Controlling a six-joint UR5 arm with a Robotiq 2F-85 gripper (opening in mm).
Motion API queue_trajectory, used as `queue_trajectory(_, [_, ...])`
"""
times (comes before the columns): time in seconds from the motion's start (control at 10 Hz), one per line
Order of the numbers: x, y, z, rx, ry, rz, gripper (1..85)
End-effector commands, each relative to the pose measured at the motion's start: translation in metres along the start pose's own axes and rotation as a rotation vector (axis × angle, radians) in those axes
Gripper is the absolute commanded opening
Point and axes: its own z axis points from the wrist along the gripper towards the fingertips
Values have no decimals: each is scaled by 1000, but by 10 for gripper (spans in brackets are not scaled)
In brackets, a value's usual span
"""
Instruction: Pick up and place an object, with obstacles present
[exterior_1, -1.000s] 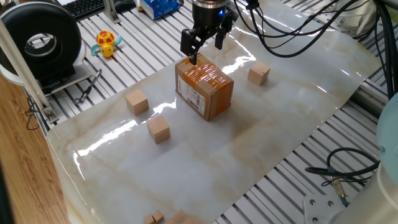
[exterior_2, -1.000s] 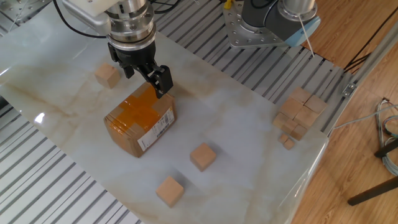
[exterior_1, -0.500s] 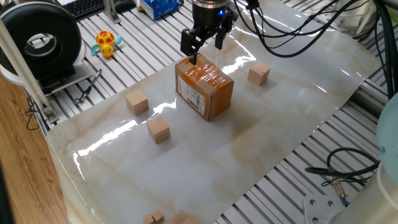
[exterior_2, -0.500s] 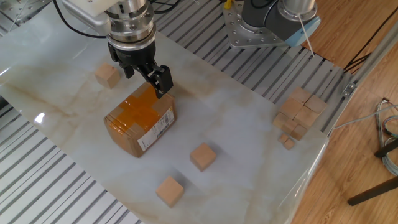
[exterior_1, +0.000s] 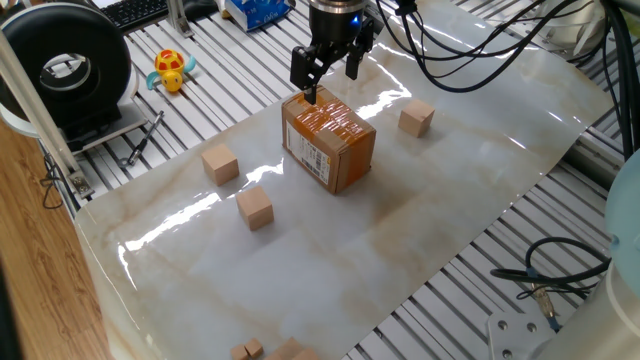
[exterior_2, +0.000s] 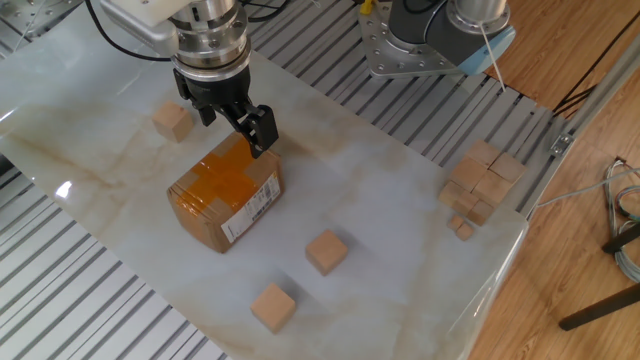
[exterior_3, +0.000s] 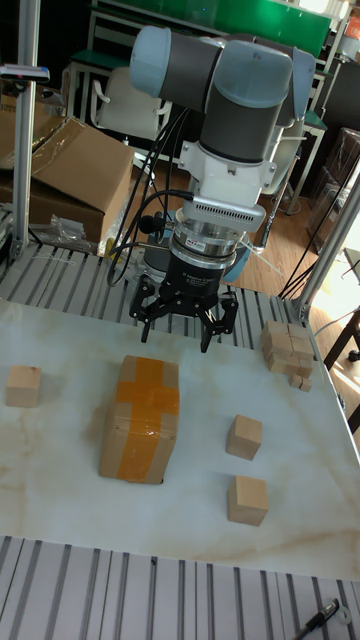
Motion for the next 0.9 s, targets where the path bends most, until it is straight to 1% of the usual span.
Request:
queue_trajectory(0.0, [-3, -2, 0, 16, -12, -15, 347])
queue_trajectory(0.1, [-3, -2, 1, 23, -12, -15, 340])
queue_trajectory(0.8, [-2, -5, 1, 31, -10, -24, 333])
